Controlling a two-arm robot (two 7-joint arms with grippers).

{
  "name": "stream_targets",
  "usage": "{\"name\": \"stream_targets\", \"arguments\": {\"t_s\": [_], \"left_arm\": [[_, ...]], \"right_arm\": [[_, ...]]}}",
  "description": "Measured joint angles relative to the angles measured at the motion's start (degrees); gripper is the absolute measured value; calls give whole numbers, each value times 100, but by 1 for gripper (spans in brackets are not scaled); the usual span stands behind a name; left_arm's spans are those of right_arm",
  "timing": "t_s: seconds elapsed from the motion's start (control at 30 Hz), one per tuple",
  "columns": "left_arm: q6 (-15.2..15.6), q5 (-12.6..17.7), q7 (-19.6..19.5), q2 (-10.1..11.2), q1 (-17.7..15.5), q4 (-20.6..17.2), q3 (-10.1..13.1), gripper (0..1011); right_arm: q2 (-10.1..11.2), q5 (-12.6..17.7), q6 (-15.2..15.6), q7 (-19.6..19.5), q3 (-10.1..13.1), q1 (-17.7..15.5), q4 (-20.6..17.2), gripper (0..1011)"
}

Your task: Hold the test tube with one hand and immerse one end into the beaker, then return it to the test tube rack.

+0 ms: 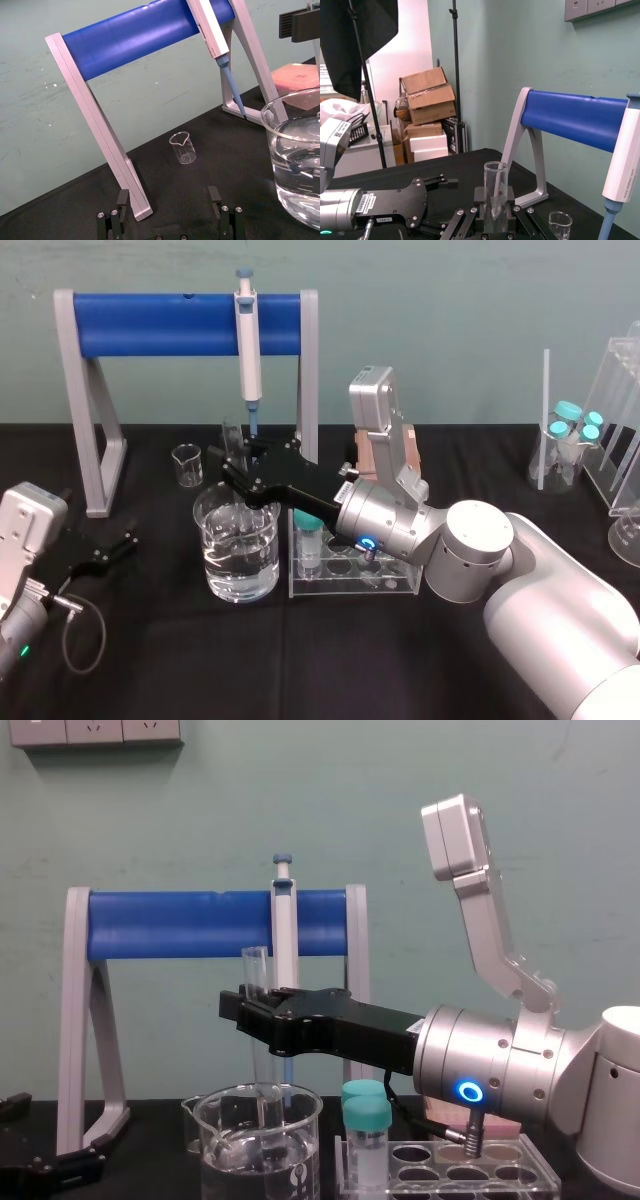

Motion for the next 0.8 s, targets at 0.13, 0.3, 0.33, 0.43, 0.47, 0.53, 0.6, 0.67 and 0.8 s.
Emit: {"name": "stream_targets", "arguments": {"t_s": [0.13, 0.3, 0.33, 0.43, 0.47, 0.53, 0.6, 0.67, 0.8], "left_arm": [[0, 0, 0, 0, 0, 0, 0, 1000], [0, 0, 0, 0, 0, 0, 0, 1000], [0, 0, 0, 0, 0, 0, 0, 1000], [0, 0, 0, 0, 0, 0, 0, 1000], [0, 0, 0, 0, 0, 0, 0, 1000], [0, 0, 0, 0, 0, 0, 0, 1000], [0, 0, 0, 0, 0, 0, 0, 1000], [0, 0, 0, 0, 0, 0, 0, 1000], [0, 0, 0, 0, 0, 0, 0, 1000]], "right_arm": [[5, -1, 11, -5, -1, -10, -19, 225], [9, 1, 19, -11, -1, -23, -33, 225], [9, 1, 19, -12, -1, -24, -33, 226], [7, 6, 18, -15, -1, -27, -33, 225], [7, 6, 18, -15, -1, -28, -32, 225], [6, 8, 18, -15, 0, -28, -31, 226], [6, 9, 17, -15, 0, -29, -30, 226], [6, 10, 16, -15, 0, -30, -28, 226], [6, 13, 13, -12, 0, -30, -23, 226]]}}
